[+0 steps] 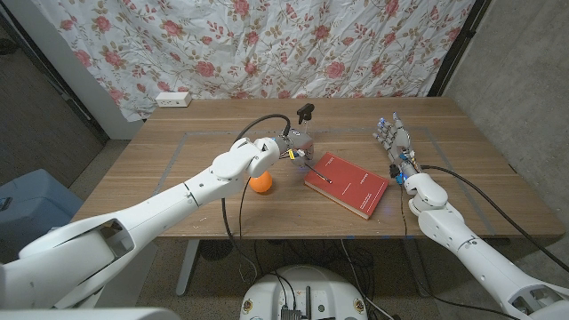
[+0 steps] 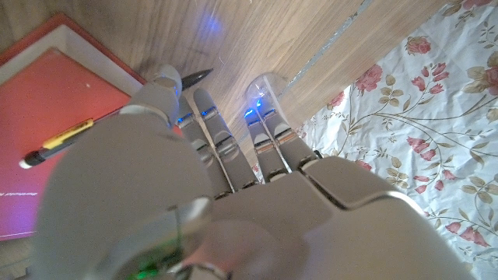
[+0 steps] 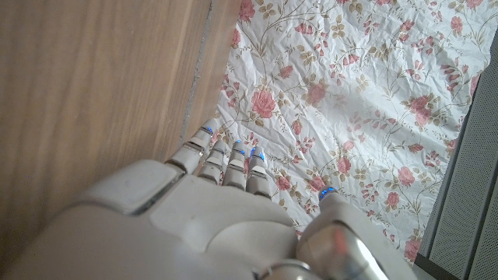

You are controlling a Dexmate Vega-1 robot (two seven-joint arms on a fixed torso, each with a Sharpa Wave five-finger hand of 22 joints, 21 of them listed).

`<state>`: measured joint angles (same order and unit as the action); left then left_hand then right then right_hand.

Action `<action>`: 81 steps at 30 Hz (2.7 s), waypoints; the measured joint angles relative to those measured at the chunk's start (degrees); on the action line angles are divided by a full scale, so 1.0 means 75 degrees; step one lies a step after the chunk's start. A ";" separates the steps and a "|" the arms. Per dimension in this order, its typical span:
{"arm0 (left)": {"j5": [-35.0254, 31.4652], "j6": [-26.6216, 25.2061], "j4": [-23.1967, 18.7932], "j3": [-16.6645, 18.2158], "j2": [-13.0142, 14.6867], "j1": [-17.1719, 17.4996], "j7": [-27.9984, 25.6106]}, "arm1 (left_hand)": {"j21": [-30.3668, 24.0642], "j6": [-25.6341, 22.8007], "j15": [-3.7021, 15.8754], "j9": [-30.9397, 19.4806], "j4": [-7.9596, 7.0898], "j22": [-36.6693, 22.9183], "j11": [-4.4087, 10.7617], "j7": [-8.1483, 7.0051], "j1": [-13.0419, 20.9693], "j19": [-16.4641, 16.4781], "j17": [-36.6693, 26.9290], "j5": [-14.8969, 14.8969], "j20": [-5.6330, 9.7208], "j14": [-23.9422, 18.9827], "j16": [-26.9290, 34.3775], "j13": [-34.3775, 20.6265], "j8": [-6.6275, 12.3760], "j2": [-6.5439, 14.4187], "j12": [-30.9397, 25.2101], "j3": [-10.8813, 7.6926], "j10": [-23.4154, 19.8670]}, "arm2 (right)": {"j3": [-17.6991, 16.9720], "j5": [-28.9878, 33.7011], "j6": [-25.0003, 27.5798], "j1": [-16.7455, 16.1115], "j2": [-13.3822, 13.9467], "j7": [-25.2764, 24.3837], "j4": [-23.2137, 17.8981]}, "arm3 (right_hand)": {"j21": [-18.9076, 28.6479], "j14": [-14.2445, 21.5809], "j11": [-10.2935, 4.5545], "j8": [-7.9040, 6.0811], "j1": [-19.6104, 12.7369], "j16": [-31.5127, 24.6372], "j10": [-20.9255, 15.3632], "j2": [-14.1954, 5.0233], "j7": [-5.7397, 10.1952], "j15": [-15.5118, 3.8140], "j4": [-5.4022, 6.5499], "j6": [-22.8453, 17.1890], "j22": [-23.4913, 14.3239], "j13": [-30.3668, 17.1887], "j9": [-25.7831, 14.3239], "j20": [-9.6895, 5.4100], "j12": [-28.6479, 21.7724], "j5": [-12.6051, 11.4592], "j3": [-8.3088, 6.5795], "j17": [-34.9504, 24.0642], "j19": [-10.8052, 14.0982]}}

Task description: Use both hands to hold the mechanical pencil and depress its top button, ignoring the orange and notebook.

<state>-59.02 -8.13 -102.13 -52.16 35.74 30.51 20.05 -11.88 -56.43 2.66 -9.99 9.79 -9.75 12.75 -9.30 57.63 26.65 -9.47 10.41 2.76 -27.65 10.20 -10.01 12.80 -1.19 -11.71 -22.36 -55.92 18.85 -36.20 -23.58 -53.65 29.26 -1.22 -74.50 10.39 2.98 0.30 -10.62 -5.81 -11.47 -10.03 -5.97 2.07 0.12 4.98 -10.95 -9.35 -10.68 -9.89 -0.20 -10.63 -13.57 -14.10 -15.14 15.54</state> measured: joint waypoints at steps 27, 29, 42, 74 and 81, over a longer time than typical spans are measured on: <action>0.0127 0.0134 0.0213 -0.0042 -0.0004 -0.0141 -0.0171 | 0.0001 -0.0913 0.0010 -0.0012 -0.0004 -0.0035 0.0001 0.0076 0.0324 0.0109 0.0001 -0.0001 -0.0026 -0.0347 0.0000 -0.0033 0.0052 0.0242 -0.0058 0.0094 -0.1065 | -0.0004 0.0021 0.0001 0.0029 -0.0017 -0.0037 0.0050 | 0.0000 0.0028 -0.0042 0.0000 0.0142 -0.0029 -0.0042 0.0021 0.0040 -0.0029 0.0032 -0.0040 0.0000 0.0000 0.0000 0.0000 0.0000 0.0000 -0.0031 0.0033 0.0000; 0.0130 0.0144 0.0226 -0.0043 -0.0005 -0.0147 -0.0204 | 0.0001 -0.0996 0.0028 -0.0004 -0.0003 -0.0035 0.0007 0.0098 0.0377 0.0111 0.0001 -0.0002 -0.0023 -0.0382 0.0000 -0.0036 0.0051 0.0230 -0.0058 0.0095 -0.1141 | -0.0005 0.0022 0.0001 0.0029 -0.0018 -0.0041 0.0050 | 0.0000 0.0028 -0.0042 0.0000 0.0142 -0.0029 -0.0042 0.0021 0.0040 -0.0030 0.0032 -0.0040 0.0000 0.0000 0.0000 0.0000 0.0000 0.0000 -0.0031 0.0034 0.0000; 0.0145 0.0168 0.0176 -0.0002 0.0045 -0.0143 -0.0394 | 0.0001 -0.1282 0.0023 0.0000 0.0026 -0.0034 0.0004 0.0109 0.0527 0.0178 0.0001 -0.0037 -0.0011 -0.0522 0.0000 -0.0029 0.0006 0.0299 -0.0089 0.0128 -0.1472 | -0.0018 0.0031 -0.0001 0.0000 -0.0005 -0.0073 0.0006 | 0.0000 0.0028 -0.0041 0.0000 0.0141 -0.0028 -0.0042 0.0021 0.0040 -0.0029 0.0032 -0.0040 -0.0006 0.0000 0.0000 0.0055 0.0000 0.0001 -0.0031 0.0032 0.0055; 0.0131 -0.0327 -0.0791 0.0610 0.0443 0.0506 -0.0380 | 0.0001 -0.1447 0.0042 0.0001 -0.0006 -0.0033 -0.0021 0.0110 0.0645 0.0177 -0.0016 -0.0029 -0.0012 -0.0587 0.0000 -0.0036 -0.0032 0.0278 -0.0086 0.0263 -0.1636 | -0.0011 0.0264 0.0162 -0.0148 0.0192 -0.0275 -0.0441 | 0.0000 0.0027 -0.0041 0.0000 0.0141 -0.0028 -0.0041 0.0020 0.0040 -0.0029 0.0020 -0.0039 -0.0010 0.0000 0.0000 0.0054 0.0000 -0.0031 -0.0084 0.0069 0.0055; 0.0383 -0.0585 -0.1005 0.0846 0.0521 0.0744 -0.0371 | 0.0001 -0.1459 0.0042 0.0003 -0.0006 -0.0033 -0.0007 0.0123 0.0645 0.0177 -0.0016 -0.0030 -0.0012 -0.0587 0.0000 -0.0032 -0.0038 0.0278 -0.0079 0.0264 -0.1702 | 0.0023 0.0423 0.0313 -0.0230 0.0359 -0.0367 -0.0740 | 0.0000 0.0027 -0.0041 0.0000 0.0141 -0.0028 -0.0041 0.0020 0.0040 -0.0029 0.0020 -0.0039 0.0003 0.0000 0.0000 0.0054 0.0000 -0.0031 -0.0084 0.0105 0.0054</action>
<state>-56.15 -12.52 -109.67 -45.81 39.65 36.09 17.27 -11.87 -67.38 2.97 -9.97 9.75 -10.00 12.70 -8.38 62.46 27.97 -9.60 10.18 2.67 -32.05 10.20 -10.25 12.52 0.89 -12.30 -20.38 -68.69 19.02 -33.03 -21.23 -55.37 31.95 -3.97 -80.05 10.39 3.19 0.00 -10.62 -4.76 -11.68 -10.34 -5.82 2.37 -0.10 5.13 -11.25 -9.33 -10.68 -9.89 0.21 -10.63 -13.80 -14.73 -14.36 15.95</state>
